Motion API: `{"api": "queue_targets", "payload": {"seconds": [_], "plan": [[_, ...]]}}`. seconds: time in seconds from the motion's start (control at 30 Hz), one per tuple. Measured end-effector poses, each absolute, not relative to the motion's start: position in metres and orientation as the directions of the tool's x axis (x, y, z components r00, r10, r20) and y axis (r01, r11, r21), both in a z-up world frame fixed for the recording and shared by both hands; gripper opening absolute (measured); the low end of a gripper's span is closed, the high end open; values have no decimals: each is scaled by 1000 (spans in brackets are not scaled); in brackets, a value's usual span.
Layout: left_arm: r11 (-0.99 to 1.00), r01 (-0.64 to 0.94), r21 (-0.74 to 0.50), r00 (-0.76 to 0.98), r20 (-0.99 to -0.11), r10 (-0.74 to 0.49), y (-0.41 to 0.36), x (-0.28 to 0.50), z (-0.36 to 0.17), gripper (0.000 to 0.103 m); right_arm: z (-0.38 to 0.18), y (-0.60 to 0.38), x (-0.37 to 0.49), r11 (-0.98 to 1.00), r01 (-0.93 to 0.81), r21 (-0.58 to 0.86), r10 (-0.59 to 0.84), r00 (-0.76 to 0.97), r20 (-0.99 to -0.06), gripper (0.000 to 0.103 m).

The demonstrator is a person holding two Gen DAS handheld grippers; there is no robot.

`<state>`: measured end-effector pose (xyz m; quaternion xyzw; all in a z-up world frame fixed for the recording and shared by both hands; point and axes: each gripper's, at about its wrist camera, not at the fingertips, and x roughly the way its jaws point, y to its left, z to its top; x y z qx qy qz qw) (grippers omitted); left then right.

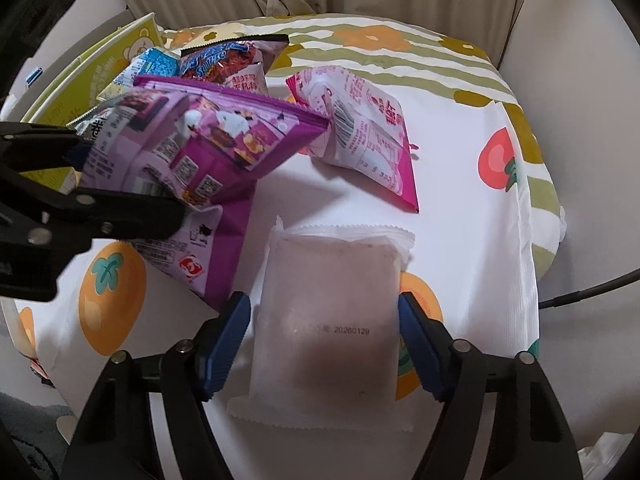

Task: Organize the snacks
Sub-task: 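Grasp the purple snack bag with the left tool while the right tool grasps the translucent pink pouch, then drop the purple bag into the box while the right tool drops the pink pouch in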

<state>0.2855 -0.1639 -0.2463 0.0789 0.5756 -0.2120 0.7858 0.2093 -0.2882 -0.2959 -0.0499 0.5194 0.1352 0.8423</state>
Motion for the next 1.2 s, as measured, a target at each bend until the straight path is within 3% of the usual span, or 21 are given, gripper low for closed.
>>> {"api": "queue_targets", "payload": {"seconds": [0.07,0.33,0.67,0.93,1.2], "plan": [[899,422,-119,254,-936,-243,-163,282,-243,61,-295,-289,209,959,-278,46,165,423,-891,61],[907,408,-103,310,-919,-243,-159,266,-220,61,-284,-294,200,967,-240,82,182,433,-883,58],[928,358,-100,431,-865,-259,-140,230,-157,61,-217,-298,174,964,-256,70,198,522,-830,58],[972,226,-61,570,-801,-183,-84,205,-95,62,-154,-280,169,942,-327,81,269,588,-763,58],[996,67,-55,653,-752,-85,10,205,-66,62,-109,-219,174,909,-407,92,351,626,-696,58]]}}
